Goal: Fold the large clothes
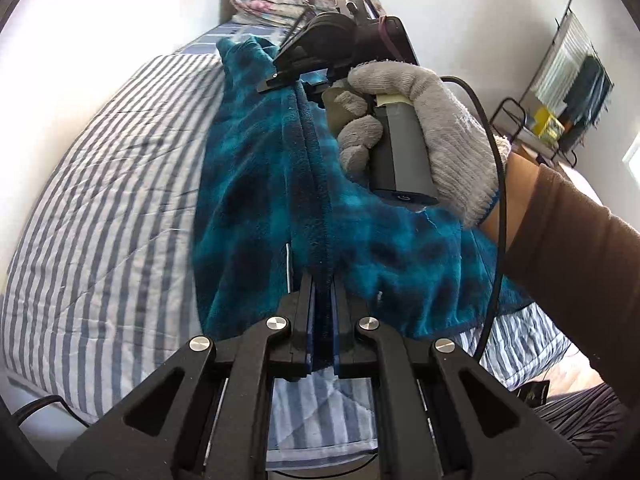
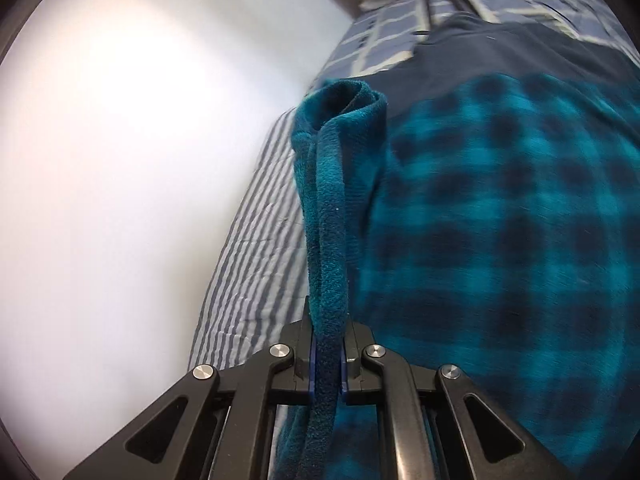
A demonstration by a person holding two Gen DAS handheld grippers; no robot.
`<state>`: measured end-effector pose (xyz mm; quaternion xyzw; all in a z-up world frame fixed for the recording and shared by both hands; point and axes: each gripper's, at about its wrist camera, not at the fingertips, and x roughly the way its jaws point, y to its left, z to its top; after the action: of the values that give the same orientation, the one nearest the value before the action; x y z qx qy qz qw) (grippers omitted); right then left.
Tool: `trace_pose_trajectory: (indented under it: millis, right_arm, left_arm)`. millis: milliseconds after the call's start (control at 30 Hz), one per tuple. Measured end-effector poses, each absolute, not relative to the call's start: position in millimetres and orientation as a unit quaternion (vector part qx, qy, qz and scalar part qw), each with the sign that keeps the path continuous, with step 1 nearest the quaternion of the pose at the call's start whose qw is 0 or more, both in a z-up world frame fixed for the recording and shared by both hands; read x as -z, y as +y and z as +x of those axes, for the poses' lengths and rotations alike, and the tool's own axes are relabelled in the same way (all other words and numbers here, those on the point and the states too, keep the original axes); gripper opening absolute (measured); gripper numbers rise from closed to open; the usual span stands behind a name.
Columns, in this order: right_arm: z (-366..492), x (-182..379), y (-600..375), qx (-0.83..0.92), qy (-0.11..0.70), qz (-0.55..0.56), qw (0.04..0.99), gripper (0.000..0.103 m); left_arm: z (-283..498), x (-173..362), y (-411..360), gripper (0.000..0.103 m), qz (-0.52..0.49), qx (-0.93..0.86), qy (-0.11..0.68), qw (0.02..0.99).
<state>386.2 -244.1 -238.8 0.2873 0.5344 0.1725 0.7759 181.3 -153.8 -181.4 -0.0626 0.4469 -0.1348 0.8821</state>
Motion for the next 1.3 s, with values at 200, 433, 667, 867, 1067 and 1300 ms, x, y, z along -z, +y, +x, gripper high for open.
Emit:
trace_pose_trajectory:
  millis: [200, 433, 667, 867, 1067, 1300]
  right_arm:
    - [376, 253, -276, -0.150, 0.538, 0.299, 0.774, 0.005]
    - [373, 276, -287, -0.116, 0.563, 0.279, 0.769, 0.005]
    - [381, 281, -277, -0.106, 0.579, 0.243, 0.771, 0.011]
    - [370, 240, -278, -0.123, 0.563, 0.186, 0.796, 0.023]
    - [366, 196, -280, -0.130, 0.521, 0.107, 0.837, 0.023]
    - [411, 184, -266, -0.155, 0.481, 0.080, 0.859, 0.023]
  left_arm:
    - [179, 185, -162, 0.004, -0.041, 0.146, 0.458, 0.876]
    - [181, 198, -168, 0.004, -0.039, 0.159, 0.478, 0.863]
    - [171, 191, -146, 0.013, -0.090, 0.226, 0.495, 0.834]
    - [151, 164, -91, 0.014, -0.131, 0.201, 0.440, 0.866]
    - [170, 181, -67, 0.013, -0.188, 0.147, 0.449, 0.861]
    - [185, 199, -102, 0.014, -0.177, 0.149, 0.469, 0.852]
